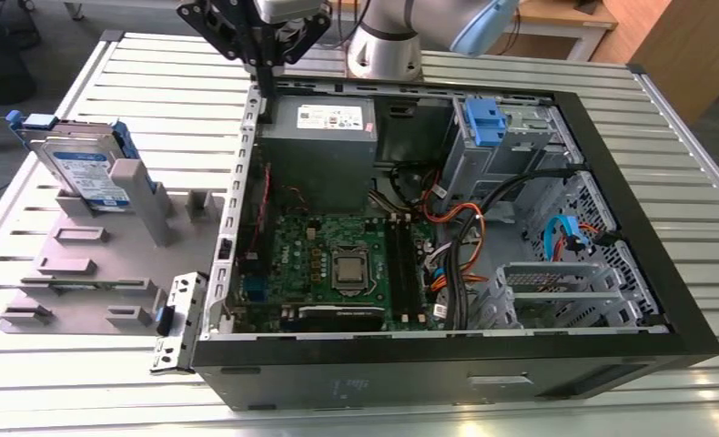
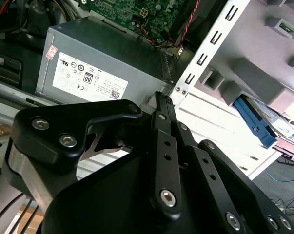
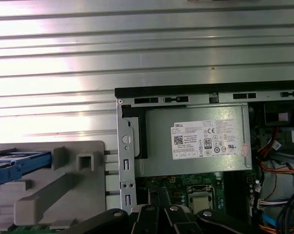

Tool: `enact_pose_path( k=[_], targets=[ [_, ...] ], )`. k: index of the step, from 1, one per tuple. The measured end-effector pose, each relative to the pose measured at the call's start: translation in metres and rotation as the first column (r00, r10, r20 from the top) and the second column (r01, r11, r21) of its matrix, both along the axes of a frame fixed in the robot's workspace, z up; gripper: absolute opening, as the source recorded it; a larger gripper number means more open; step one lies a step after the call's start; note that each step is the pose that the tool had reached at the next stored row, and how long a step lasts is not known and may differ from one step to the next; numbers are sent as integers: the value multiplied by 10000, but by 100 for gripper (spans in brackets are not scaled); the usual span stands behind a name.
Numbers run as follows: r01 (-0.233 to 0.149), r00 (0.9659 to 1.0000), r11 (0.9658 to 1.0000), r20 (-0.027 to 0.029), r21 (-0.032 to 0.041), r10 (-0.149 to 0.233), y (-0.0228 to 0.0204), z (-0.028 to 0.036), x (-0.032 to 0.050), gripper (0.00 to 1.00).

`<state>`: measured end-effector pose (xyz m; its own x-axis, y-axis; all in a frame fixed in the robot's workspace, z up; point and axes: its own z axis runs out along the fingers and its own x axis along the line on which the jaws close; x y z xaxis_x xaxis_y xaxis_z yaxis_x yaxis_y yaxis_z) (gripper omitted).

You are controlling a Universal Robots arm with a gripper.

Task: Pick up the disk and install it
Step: 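Reach for the disk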

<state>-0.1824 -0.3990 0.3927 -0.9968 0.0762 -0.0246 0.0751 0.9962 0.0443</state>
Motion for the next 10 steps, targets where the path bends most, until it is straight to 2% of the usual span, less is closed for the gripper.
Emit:
enact_pose_path(
  k=[10],
  targets=[
    [0, 10000, 10000, 2, 1, 0, 0, -1, -95, 11]
  ],
)
